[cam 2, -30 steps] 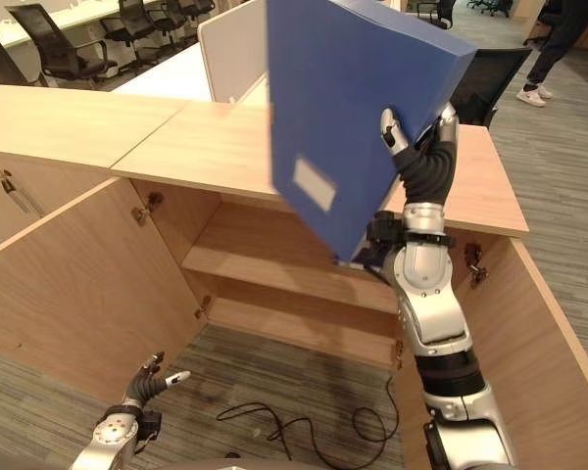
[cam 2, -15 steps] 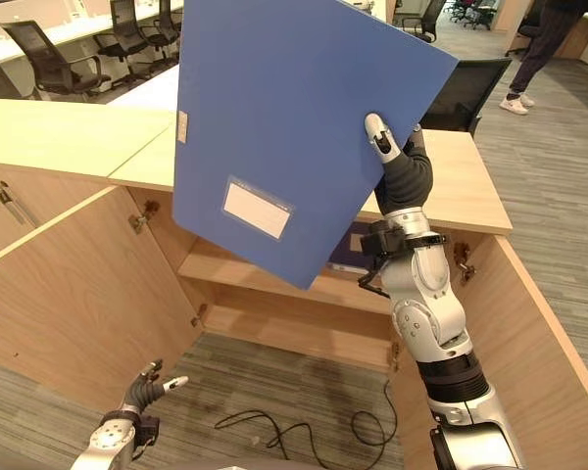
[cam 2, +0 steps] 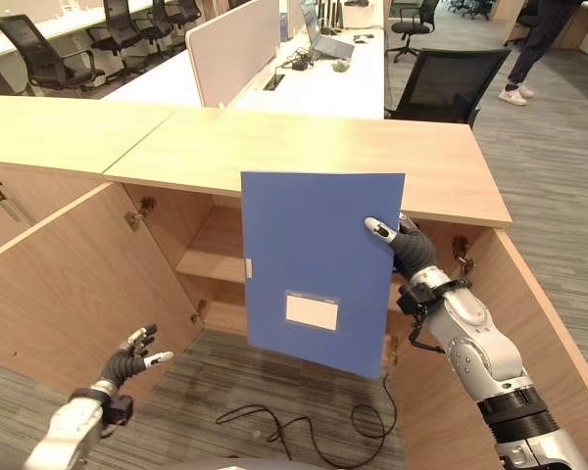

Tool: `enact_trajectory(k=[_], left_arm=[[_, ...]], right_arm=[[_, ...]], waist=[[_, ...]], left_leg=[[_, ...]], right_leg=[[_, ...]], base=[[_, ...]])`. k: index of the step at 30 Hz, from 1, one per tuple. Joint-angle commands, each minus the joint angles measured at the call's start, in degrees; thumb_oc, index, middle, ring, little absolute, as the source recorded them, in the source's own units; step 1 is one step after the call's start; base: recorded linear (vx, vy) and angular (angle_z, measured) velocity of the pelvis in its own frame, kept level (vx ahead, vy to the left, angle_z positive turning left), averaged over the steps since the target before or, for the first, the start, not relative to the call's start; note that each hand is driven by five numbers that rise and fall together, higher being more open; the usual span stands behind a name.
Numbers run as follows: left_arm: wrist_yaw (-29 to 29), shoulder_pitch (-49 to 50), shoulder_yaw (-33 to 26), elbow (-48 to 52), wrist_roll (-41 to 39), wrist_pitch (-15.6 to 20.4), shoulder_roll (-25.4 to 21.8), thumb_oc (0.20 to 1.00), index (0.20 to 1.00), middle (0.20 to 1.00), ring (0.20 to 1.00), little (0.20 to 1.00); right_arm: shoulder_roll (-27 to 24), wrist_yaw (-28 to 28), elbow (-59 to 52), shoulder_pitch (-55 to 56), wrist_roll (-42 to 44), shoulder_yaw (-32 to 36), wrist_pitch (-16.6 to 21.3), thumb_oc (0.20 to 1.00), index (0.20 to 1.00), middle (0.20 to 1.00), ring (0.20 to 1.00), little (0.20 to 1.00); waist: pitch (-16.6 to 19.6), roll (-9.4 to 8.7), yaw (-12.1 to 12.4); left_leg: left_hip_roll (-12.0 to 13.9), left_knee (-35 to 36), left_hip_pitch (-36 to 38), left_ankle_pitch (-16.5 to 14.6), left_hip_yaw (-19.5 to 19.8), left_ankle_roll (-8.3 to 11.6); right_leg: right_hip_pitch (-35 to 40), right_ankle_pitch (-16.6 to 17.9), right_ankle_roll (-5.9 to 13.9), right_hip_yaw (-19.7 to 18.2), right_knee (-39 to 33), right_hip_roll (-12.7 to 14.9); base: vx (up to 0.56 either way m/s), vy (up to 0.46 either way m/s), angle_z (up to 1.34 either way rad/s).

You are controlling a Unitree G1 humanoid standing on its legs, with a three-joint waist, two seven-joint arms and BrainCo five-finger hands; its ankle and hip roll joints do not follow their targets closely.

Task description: Put the empty folder in the office cabinet

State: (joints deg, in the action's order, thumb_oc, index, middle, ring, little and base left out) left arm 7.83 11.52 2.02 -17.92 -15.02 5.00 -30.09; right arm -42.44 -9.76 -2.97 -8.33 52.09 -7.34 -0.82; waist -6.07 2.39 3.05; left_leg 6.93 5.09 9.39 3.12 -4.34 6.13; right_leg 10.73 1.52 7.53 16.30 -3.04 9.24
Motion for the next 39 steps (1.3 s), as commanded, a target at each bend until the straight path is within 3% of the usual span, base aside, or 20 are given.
enact_trajectory(k=[1, 5, 6, 9, 14, 20, 31, 39], left_arm=[[6.3, -2.6, -0.6, 1.1, -2.7, 2.6, -5.0, 1.0, 1.0, 1.0, 1.0, 1.0], [10.6, -3.3, -0.5, 4.1, -7.4, 1.9, -6.9, 1.0, 1.0, 1.0, 1.0, 1.0], [14.1, -3.9, 0.1, 6.4, -11.9, 0.6, -7.6, 1.0, 1.0, 1.0, 1.0, 1.0], [17.4, -4.5, 1.5, 8.3, -15.9, -1.2, -8.7, 1.0, 1.0, 1.0, 1.0, 1.0], [20.5, -5.9, 3.4, 10.8, -21.5, -3.6, -9.5, 1.0, 1.0, 1.0, 1.0, 1.0], [20.4, -9.4, 6.3, 13.1, -22.6, -3.7, -10.6, 1.0, 1.0, 1.0, 1.0, 1.0], [18.1, -15.3, 10.5, 11.8, -22.4, -3.8, -7.2, 1.0, 1.0, 1.0, 1.0, 1.0], [15.8, -17.1, 13.2, 9.0, -23.8, -5.0, 0.2, 1.0, 1.0, 1.0, 1.0, 1.0]], right_arm=[[0.4, -3.5, -3.3, -6.0, -1.0, 1.9, 1.7, 0.2, 0.2, 0.2, 0.2, 0.2], [0.7, -4.8, -3.2, -5.3, -2.0, 1.5, 1.3, 0.2, 0.2, 0.2, 0.2, 0.2], [1.2, -6.0, -3.7, -4.7, -2.2, 0.8, 0.7, 0.2, 0.2, 0.2, 0.2, 0.2], [1.9, -6.8, -3.9, -4.6, -2.5, -0.6, 0.3, 0.2, 0.2, 0.2, 0.2, 0.2], [3.2, -8.1, -5.0, -4.9, -2.2, -2.9, -0.5, 0.2, 0.2, 0.2, 0.2, 0.2], [5.5, -9.3, -7.3, -5.7, 0.5, -6.3, -0.9, 0.2, 0.2, 0.2, 0.2, 0.2], [9.2, -9.5, -8.0, -8.6, 0.8, -11.1, -1.3, 0.2, 0.2, 0.2, 0.2, 0.2], [14.2, -8.6, -7.7, -12.1, 0.9, -14.5, -1.4, 0.2, 0.2, 0.2, 0.2, 0.2]], waist=[[1.2, -3.53, 1.2], [1.0, -3.52, 1.1], [0.9, -3.56, 1.0], [0.9, -3.59, 0.9], [1.0, -3.56, 0.7], [1.2, -3.68, 0.4], [1.3, -3.77, -0.1], [1.3, -3.7, -0.3]], left_leg=[[-0.3, -0.6, -0.3, -3.1, 0.4, 1.08], [-0.3, -0.7, -0.5, -3.0, 0.6, 1.07], [-0.2, -0.7, -0.6, -2.9, 0.8, 1.06], [-0.2, -0.7, -0.6, -2.9, 0.9, 0.99], [-0.1, -0.7, -0.5, -2.9, 1.0, 0.91], [-0.1, -0.7, -0.4, -2.9, 1.2, 0.78], [-0.2, -0.6, -0.1, -3.0, 1.1, 0.58], [-0.2, -0.6, 0.1, -3.3, 1.0, 0.34]], right_leg=[[-2.8, -1.3, 4.56, -0.6, 5.6, 5.2], [-3.0, -1.4, 4.56, -0.6, 5.9, 5.1], [-2.9, -1.4, 4.58, -0.6, 5.9, 5.1], [-3.0, -1.4, 4.56, -0.6, 5.9, 5.0], [-2.9, -1.5, 4.43, -0.7, 5.9, 4.9], [-2.9, -1.7, 4.23, -0.9, 6.0, 4.7], [-2.9, -1.9, 4.05, -1.3, 6.1, 4.5], [-2.8, -1.9, 3.81, -1.4, 5.8, 4.4]], base=[[0.0, 0.0, 0.0], [0.0, 0.0, 0.0], [0.0, 0.0, 0.0], [0.0, 0.0, 0.0], [0.0, 0.0, 0.0], [0.0, 0.0, 0.0], [0.0, 0.0, 0.0], [0.0, 0.0, 0.0]])
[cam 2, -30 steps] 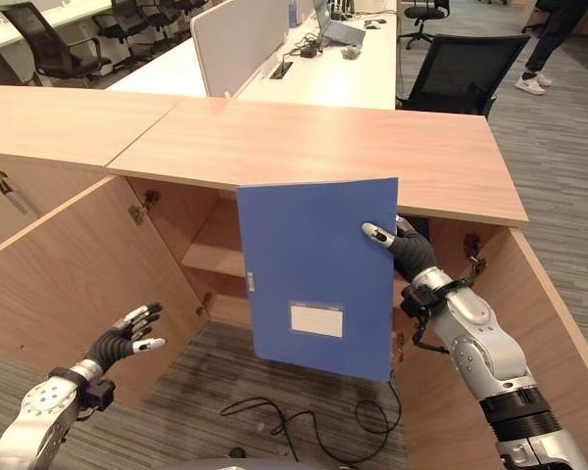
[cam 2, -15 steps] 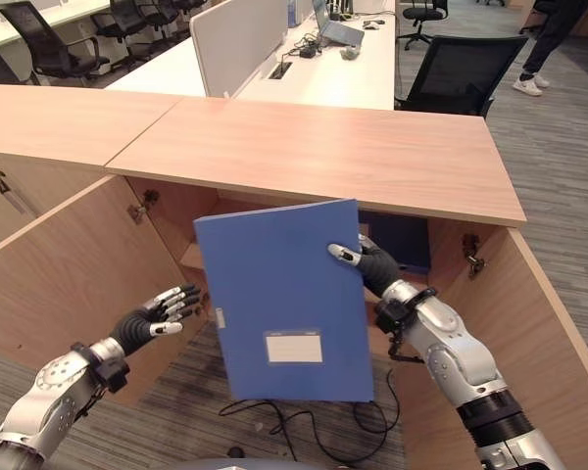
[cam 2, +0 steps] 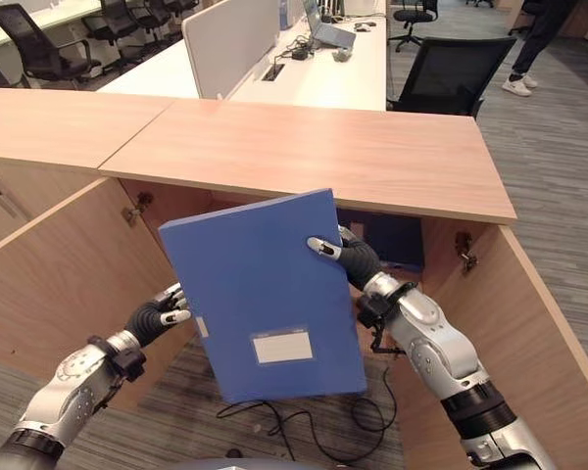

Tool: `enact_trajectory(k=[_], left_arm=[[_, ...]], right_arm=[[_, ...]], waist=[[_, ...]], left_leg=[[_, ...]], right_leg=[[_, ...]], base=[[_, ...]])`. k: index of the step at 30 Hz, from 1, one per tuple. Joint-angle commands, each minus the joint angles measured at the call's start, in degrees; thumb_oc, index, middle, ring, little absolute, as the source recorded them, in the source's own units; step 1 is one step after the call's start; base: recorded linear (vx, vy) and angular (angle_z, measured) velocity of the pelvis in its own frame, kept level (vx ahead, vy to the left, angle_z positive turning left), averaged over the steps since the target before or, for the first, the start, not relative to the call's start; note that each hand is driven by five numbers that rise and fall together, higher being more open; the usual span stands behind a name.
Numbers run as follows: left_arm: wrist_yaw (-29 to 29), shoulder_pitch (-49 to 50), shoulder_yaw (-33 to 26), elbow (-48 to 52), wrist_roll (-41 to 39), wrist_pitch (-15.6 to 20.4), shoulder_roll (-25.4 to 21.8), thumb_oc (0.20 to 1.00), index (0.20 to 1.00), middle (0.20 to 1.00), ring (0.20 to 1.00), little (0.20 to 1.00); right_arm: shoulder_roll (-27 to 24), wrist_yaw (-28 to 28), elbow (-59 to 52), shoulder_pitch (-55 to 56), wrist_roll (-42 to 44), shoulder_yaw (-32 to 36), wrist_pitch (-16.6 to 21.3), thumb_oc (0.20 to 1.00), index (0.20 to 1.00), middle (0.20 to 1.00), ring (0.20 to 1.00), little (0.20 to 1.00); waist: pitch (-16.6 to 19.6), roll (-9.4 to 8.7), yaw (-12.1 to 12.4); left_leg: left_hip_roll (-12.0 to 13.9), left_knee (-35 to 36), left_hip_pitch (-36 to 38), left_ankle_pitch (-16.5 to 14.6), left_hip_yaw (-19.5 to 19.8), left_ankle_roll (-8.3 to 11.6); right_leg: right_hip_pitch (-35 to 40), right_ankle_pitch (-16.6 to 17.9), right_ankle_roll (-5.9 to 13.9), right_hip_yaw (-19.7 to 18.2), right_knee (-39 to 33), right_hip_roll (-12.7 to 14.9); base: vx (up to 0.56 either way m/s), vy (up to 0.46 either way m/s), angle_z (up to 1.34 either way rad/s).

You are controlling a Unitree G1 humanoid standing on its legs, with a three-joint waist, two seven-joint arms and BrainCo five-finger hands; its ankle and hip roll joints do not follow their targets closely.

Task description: Put the empty folder in the office cabinet

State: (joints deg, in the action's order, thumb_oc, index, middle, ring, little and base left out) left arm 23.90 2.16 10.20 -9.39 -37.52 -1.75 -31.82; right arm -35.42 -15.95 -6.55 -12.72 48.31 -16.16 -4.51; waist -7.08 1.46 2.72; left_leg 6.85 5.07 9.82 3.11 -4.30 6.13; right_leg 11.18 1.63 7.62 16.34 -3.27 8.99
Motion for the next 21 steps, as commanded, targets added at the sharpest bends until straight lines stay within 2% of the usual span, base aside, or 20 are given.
enact_trajectory(k=[1, 3, 11, 21], left_arm=[[-0.3, -7.7, 5.0, 0.5, -1.3, 1.7, 1.9, 1.0, 1.0, 1.0, 1.0, 1.0], [-0.6, -8.2, 6.2, 0.0, -2.1, 1.3, 3.3, 1.0, 1.0, 1.0, 1.0, 1.0], [-0.6, -8.7, 7.4, 0.3, -3.0, 0.6, 4.2, 1.0, 1.0, 1.0, 1.0, 1.0], [1.7, -6.1, 8.9, 6.0, -7.5, -1.0, 4.2, 1.0, 1.0, 1.0, 1.0, 1.0]], right_arm=[[7.2, -2.4, -4.1, -7.7, 4.7, -5.7, 2.3, 0.2, 0.2, 0.2, 0.2, 0.2], [8.2, -2.1, -3.8, -8.8, 4.4, -6.6, 2.2, 0.2, 0.2, 0.2, 0.2, 0.2], [8.4, -1.6, -2.5, -10.3, 2.6, -7.1, 2.3, 0.2, 0.2, 0.2, 0.2, 0.2], [5.2, -0.8, 3.6, -10.7, -4.5, -3.7, 3.0, 0.2, 0.2, 0.2, 0.2, 0.2]], waist=[[2.3, -2.75, 0.1], [2.3, -2.76, 0.1], [2.2, -2.75, 0.1], [2.1, -2.89, 1.0]], left_leg=[[-0.1, -0.6, -0.3, -3.3, 1.0, 0.33], [-0.1, -0.6, -0.4, -3.3, 1.0, 0.25], [-0.3, -0.5, -0.5, -3.3, 1.2, 0.12], [-0.6, -0.5, -0.8, -3.5, 2.1, -0.17]], right_leg=[[-3.3, -2.0, 3.72, -1.4, 6.0, 4.7], [-3.3, -2.1, 3.65, -1.5, 6.0, 4.6], [-3.3, -2.1, 3.57, -1.4, 5.8, 4.5], [-3.0, -2.2, 3.6, -0.7, 5.8, 4.6]], base=[[0.0, 0.0, 0.0], [0.0, 0.0, 0.0], [0.0, 0.0, 0.0], [0.0, -0.001, 0.01]])
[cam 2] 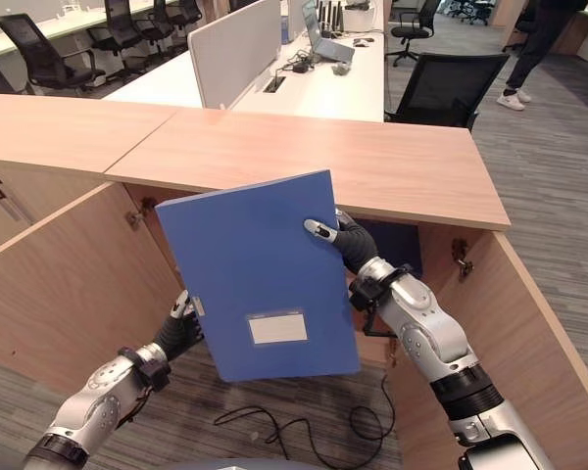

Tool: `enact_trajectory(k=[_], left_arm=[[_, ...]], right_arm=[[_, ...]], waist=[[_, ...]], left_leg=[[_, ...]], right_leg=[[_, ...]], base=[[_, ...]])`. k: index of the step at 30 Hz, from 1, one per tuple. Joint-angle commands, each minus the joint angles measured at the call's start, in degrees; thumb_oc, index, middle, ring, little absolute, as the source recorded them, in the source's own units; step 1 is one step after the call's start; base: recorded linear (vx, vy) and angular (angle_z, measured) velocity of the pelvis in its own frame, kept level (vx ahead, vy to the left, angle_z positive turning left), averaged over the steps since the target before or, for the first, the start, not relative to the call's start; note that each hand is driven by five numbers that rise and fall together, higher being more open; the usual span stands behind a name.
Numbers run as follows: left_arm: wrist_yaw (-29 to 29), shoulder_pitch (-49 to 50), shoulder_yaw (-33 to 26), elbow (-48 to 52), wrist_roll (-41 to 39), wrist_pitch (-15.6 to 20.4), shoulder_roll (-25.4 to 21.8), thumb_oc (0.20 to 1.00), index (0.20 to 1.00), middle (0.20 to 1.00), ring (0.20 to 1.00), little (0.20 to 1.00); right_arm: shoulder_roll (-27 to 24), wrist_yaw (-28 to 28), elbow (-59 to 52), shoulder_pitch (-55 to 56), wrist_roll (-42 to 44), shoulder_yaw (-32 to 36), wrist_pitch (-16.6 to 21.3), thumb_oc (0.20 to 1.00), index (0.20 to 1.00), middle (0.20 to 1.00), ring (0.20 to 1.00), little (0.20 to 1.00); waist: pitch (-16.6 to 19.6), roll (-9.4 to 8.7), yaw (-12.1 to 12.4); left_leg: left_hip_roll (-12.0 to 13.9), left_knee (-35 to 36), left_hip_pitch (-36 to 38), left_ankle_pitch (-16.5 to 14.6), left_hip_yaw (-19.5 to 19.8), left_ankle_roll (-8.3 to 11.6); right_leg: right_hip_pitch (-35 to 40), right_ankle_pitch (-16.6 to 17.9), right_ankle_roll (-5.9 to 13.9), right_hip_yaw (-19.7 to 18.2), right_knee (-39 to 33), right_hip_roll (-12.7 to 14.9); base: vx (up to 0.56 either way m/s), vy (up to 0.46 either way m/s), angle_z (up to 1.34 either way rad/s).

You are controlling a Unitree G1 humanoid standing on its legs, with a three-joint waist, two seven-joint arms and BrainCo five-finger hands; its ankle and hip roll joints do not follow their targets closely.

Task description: Put the empty folder in the office cabinet

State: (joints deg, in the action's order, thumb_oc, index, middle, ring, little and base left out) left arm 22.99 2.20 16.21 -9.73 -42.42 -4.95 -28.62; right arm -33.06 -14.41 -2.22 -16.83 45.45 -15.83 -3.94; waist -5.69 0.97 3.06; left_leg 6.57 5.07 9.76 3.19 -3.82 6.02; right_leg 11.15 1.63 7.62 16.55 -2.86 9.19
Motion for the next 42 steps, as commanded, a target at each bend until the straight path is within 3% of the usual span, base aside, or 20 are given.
enact_trajectory(k=[1, 26, 37, 42], left_arm=[[2.7, -6.0, 2.9, 6.7, -2.9, 2.1, 1.0, 1.0, 1.0, 1.0, 1.0, 1.0], [2.8, -3.2, 2.3, 18.1, -9.9, 2.3, 0.9, 1.0, 1.0, 1.0, 1.0, 1.0], [2.2, -3.6, 2.9, 18.3, -9.5, 2.3, 1.1, 1.0, 1.0, 1.0, 1.0, 1.0], [2.7, -4.2, 4.9, 15.6, -4.9, 0.9, -3.0, 1.0, 1.0, 1.0, 1.0, 1.0]], right_arm=[[2.9, -2.2, 0.0, -6.6, -1.8, -3.8, 2.5, 0.2, 0.2, 0.2, 0.2, 0.2], [3.1, 0.4, 18.1, -8.0, -8.5, -0.3, 2.7, 0.2, 0.2, 0.2, 0.2, 0.2], [4.4, 0.6, 17.7, -8.8, -8.7, -0.4, 3.0, 0.2, 0.2, 0.2, 0.2, 0.2], [4.4, 0.7, 15.0, -9.8, -9.2, -1.4, 2.4, 0.2, 0.2, 0.2, 0.2, 0.2]], waist=[[0.7, -2.38, 0.7], [0.4, -2.66, 2.3], [0.3, -2.53, 2.4], [0.4, -2.18, 2.3]], left_leg=[[-0.3, -0.5, -0.8, -3.6, 1.7, -0.09], [-0.9, -0.6, -0.8, -4.0, 2.9, -0.71], [-1.2, -0.7, -0.8, -4.1, 3.0, -0.91], [-1.3, -0.6, -0.8, -4.1, 3.0, -0.95]], right_leg=[[-3.1, -2.2, 3.59, -0.9, 5.5, 4.4], [-2.8, -2.5, 3.35, -0.4, 6.1, 4.5], [-3.0, -2.5, 3.29, -0.3, 6.2, 4.5], [-2.8, -2.4, 3.36, -0.3, 6.0, 4.6]], base=[[0.0, 0.004, 0.06], [0.0, 0.002, 0.02], [0.0, 0.0, 0.0], [0.0, 0.0, 0.0]])
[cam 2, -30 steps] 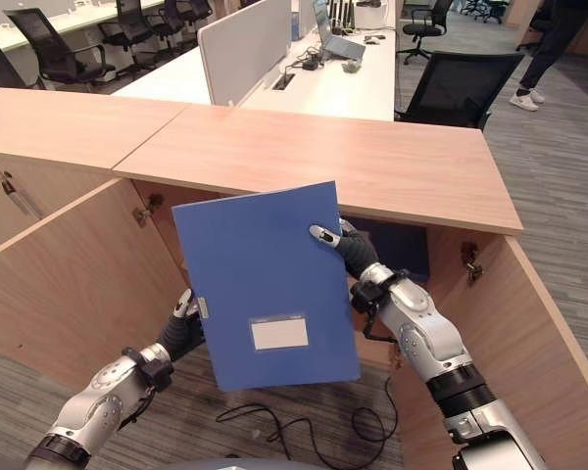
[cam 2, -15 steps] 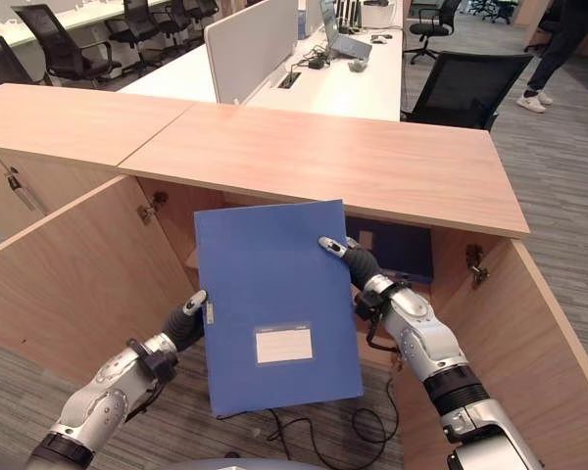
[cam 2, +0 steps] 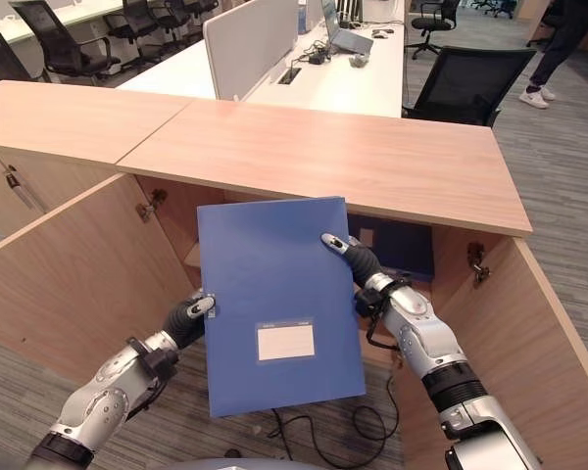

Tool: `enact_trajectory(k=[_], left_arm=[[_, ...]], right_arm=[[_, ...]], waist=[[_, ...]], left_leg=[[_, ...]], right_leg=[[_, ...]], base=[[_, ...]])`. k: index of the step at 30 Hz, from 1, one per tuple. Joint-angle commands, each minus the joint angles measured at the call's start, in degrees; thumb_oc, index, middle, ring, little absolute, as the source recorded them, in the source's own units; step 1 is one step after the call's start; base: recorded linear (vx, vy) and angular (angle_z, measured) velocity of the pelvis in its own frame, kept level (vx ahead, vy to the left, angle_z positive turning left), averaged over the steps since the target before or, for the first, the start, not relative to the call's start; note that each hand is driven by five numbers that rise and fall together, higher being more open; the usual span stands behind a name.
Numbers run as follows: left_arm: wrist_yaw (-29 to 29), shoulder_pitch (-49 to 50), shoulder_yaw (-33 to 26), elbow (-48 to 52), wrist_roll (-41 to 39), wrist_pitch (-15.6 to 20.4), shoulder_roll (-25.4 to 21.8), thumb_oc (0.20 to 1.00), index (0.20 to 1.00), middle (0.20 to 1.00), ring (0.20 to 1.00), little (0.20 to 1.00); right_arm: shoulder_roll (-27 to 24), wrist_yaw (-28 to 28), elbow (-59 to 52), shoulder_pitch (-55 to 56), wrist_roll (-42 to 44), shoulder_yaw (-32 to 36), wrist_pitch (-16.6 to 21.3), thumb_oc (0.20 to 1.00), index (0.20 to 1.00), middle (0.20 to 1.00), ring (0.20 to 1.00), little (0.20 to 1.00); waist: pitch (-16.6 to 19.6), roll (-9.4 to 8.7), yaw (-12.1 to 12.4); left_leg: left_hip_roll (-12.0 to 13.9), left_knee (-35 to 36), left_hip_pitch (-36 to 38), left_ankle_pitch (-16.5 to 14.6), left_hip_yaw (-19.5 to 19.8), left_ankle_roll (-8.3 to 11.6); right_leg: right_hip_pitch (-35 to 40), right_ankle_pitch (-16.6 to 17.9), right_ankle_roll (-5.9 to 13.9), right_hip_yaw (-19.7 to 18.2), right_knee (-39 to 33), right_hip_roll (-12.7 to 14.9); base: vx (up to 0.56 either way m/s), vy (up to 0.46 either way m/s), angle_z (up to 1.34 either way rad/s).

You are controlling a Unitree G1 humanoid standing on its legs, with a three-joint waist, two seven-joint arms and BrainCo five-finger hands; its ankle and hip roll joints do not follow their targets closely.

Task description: Put the empty folder in the office cabinet

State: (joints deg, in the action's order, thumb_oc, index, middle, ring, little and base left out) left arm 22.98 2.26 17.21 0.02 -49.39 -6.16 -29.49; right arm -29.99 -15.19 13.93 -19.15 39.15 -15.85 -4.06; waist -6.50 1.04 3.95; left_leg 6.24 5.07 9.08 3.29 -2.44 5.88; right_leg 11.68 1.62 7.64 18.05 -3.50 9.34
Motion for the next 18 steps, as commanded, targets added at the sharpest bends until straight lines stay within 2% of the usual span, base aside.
enact_trajectory(k=[1, 8, 18], left_arm=[[2.7, -4.3, 3.9, 5.8, 2.1, 2.1, -2.1, 1.0, 1.0, 1.0, 1.0, 1.0], [3.6, -3.8, 5.4, 2.8, 6.4, 0.4, -6.5, 1.0, 1.0, 1.0, 1.0, 1.0], [2.6, -2.5, 4.2, 1.0, 7.8, -0.7, -4.9, 1.0, 1.0, 1.0, 1.0, 1.0]], right_arm=[[1.3, 1.5, -1.2, -7.4, -2.9, -1.4, 2.5, 0.2, 0.2, 0.2, 0.2, 0.2], [1.7, 2.0, -4.7, -7.4, -1.8, -1.0, 2.1, 0.2, 0.2, 0.2, 0.2, 0.2], [3.8, 2.5, -12.6, -6.9, -2.3, 0.6, 2.8, 0.2, 0.2, 0.2, 0.2, 0.2]], waist=[[1.2, -2.26, 1.4], [1.4, -2.04, 1.3], [1.7, -1.96, 1.1]], left_leg=[[-1.0, -0.6, -0.1, -4.2, 1.6, -0.81], [-1.2, -0.6, -0.2, -4.1, 1.8, -0.82], [-1.4, -0.4, -0.1, -4.3, 1.5, -1.05]], right_leg=[[-3.3, -2.4, 3.34, -1.8, 6.7, 4.5], [-3.2, -2.2, 3.56, -1.5, 6.6, 4.7], [-3.2, -2.0, 3.7, -1.8, 6.1, 4.8]], base=[[0.0, 0.0, 0.0], [0.0, 0.0, 0.0], [0.0, 0.0, 0.0]])
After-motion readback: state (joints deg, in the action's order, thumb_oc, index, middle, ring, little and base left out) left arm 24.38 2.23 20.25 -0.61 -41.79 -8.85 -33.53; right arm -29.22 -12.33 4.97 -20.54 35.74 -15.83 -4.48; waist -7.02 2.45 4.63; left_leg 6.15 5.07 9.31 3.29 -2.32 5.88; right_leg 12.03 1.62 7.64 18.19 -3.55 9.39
